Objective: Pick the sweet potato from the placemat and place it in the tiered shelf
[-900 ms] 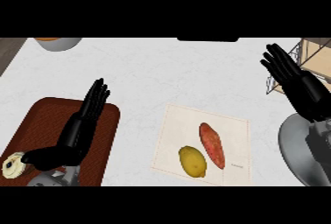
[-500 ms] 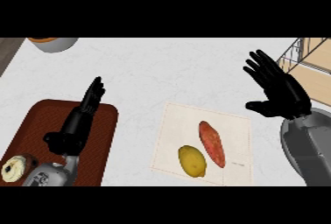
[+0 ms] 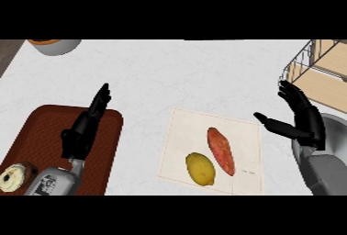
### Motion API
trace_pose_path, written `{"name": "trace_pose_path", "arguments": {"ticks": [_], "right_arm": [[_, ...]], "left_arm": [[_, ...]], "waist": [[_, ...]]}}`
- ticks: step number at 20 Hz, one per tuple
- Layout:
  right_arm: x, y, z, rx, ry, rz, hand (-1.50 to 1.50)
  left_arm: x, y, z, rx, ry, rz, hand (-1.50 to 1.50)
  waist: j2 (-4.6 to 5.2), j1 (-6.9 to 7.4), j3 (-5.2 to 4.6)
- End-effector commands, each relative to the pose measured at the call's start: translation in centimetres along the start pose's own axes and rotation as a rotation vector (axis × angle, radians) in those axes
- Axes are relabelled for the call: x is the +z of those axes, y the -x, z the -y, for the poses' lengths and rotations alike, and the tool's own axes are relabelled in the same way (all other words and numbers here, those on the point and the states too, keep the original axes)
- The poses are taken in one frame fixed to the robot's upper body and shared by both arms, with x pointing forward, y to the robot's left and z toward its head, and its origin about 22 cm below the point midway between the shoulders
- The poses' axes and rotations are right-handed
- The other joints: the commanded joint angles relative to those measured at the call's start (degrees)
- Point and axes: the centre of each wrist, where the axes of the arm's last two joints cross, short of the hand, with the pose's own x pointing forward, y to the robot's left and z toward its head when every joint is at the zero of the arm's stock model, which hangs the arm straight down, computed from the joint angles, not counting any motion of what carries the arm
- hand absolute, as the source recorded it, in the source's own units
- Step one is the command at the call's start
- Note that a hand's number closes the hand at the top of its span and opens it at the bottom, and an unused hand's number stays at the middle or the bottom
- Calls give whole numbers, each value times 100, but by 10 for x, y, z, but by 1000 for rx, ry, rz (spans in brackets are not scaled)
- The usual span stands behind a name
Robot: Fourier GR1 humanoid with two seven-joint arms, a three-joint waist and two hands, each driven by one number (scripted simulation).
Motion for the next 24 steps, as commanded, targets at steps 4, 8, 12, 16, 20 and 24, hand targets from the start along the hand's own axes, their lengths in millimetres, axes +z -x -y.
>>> {"name": "trace_pose_path", "arguments": {"ticks": [4,8,12,16,20,24], "right_arm": [[7,-16,11,-91,-184,53,-150],[0,-32,19,93,-362,9,-150],[1,-73,12,185,-429,11,-150],[0,-129,10,355,-494,-26,-150],[2,-153,-10,565,-636,-72,-150],[13,-175,-25,735,-701,-109,-150]], "left_arm": [[-12,1,12,5,-5,-43,0],[1,2,1,-13,5,-18,0],[-5,14,-6,0,-1,-31,0],[-8,6,-2,7,-14,-26,0],[-15,2,-2,-7,-3,-18,0],[-7,10,15,5,13,-31,0]], "waist": [[-51,-15,-10],[-67,57,-14],[-60,4,-16],[-84,-19,-23],[-62,38,-25],[-59,53,-20]]}}
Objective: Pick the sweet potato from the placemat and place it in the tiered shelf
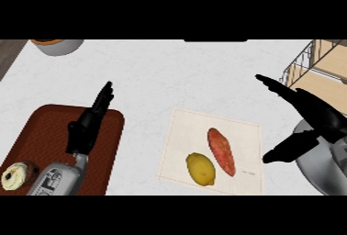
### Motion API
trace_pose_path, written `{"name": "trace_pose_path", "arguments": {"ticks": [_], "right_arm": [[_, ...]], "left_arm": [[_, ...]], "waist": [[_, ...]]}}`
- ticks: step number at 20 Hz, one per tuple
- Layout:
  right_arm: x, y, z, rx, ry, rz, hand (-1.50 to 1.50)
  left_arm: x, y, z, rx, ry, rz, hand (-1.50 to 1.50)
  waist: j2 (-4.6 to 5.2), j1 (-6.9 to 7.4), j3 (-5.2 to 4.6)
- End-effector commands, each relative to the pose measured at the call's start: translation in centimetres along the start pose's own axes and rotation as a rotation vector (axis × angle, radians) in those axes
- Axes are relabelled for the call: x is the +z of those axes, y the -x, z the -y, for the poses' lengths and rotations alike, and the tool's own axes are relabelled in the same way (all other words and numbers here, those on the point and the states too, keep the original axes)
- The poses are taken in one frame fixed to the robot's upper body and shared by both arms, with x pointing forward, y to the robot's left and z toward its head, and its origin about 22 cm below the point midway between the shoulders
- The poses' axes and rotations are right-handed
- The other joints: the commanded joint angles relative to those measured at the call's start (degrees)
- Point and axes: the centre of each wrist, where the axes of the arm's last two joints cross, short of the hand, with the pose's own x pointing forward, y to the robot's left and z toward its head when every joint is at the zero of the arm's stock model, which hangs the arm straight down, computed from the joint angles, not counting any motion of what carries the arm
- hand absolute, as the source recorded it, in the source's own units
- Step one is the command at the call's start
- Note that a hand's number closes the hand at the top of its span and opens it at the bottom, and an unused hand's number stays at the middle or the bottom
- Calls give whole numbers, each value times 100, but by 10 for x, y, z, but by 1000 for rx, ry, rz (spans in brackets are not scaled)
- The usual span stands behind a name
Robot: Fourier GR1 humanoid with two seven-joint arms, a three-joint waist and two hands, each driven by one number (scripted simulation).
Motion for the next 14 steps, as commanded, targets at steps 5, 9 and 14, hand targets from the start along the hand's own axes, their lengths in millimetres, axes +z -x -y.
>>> {"name": "trace_pose_path", "arguments": {"ticks": [5,9,14], "right_arm": [[31,-51,-21,216,-78,-118,-150],[29,-66,-24,199,-66,-124,-150],[40,-71,-48,190,-37,-108,-150]], "left_arm": [[9,-3,-8,2,0,-3,0],[4,-16,-10,-12,-11,13,0],[0,-29,-8,5,-2,-8,0]], "waist": [[8,-8,12],[19,15,13],[15,16,15]]}}
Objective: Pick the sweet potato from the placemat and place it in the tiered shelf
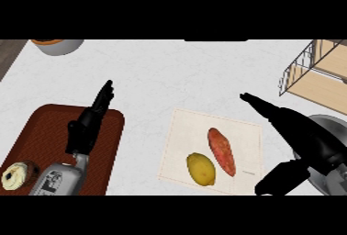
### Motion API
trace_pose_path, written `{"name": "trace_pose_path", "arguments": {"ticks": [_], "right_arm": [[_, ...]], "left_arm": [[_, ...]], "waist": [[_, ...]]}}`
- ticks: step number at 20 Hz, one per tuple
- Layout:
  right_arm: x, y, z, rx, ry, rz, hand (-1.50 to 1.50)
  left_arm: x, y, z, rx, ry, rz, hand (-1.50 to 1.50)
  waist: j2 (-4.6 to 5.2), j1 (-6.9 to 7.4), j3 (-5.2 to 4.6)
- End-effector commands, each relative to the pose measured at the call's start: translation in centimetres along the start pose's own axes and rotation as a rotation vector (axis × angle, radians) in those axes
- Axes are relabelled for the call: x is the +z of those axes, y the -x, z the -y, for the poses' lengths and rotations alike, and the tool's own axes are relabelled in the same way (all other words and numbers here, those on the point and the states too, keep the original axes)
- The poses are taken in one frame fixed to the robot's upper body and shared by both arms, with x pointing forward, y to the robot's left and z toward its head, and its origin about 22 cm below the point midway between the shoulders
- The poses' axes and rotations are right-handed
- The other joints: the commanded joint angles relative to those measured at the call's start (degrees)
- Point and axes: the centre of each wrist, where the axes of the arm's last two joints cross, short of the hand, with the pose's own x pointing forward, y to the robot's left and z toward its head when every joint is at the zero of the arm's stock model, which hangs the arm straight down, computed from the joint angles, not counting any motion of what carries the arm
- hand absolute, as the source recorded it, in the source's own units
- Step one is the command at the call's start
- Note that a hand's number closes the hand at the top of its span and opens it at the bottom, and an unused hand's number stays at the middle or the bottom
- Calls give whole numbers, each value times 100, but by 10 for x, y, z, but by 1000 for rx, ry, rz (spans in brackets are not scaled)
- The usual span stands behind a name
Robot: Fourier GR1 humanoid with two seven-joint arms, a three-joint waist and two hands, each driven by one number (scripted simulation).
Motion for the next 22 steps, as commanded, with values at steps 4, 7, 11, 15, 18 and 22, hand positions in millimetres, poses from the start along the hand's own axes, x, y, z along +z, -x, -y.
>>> {"name": "trace_pose_path", "arguments": {"ticks": [4,7,11,15,18,22], "right_arm": [[14,-16,-18,26,35,-19,-150],[-5,-33,-20,9,46,-25,-150],[-15,-9,-40,15,39,-44,-150],[-4,-11,-24,-1,23,-31,-150],[-20,-14,-40,24,21,-65,-150],[-33,-12,-33,18,23,-82,-150]], "left_arm": [[10,4,1,2,-2,13,0],[-4,-1,-7,-9,24,15,0],[-3,-12,-22,-3,-9,5,0],[4,13,7,-12,-3,11,0],[14,14,-8,9,17,2,0],[-5,13,-20,2,7,23,0]], "waist": [[0,7,2],[7,14,1],[3,20,4],[5,0,2],[6,17,2],[10,12,2]]}}
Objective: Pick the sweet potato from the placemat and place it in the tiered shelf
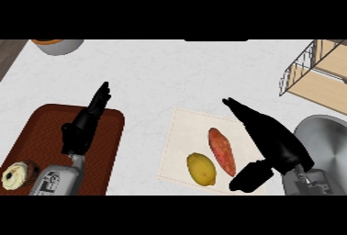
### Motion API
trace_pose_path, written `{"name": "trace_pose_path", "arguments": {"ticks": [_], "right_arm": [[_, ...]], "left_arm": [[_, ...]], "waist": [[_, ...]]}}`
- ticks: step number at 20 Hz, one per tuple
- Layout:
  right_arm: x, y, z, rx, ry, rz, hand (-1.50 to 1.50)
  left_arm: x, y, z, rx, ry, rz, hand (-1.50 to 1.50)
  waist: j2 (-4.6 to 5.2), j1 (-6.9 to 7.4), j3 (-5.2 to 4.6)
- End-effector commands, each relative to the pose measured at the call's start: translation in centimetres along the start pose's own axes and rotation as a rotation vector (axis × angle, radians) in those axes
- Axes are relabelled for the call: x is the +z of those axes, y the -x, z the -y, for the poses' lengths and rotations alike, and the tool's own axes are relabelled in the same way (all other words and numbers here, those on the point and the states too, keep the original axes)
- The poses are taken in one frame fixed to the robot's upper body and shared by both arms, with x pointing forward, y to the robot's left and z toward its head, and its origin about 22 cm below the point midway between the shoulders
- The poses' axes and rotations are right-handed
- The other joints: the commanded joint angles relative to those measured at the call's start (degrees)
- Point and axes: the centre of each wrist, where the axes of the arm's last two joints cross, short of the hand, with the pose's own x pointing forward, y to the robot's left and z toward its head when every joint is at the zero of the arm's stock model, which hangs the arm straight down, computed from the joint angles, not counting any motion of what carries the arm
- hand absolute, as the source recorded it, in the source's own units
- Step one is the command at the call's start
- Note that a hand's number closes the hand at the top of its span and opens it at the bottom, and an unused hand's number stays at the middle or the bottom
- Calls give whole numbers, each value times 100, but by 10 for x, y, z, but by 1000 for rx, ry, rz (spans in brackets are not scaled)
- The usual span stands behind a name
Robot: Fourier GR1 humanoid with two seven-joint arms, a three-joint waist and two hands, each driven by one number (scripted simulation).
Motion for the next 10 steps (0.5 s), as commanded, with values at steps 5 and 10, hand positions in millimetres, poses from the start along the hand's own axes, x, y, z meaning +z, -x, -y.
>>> {"name": "trace_pose_path", "arguments": {"ticks": [5,10], "right_arm": [[-14,2,-34,40,-25,-41,-150],[-19,-4,-22,67,-37,-55,-150]], "left_arm": [[18,6,9,-13,13,6,0],[3,5,15,3,14,-10,0]], "waist": [[-2,14,0],[0,5,0]]}}
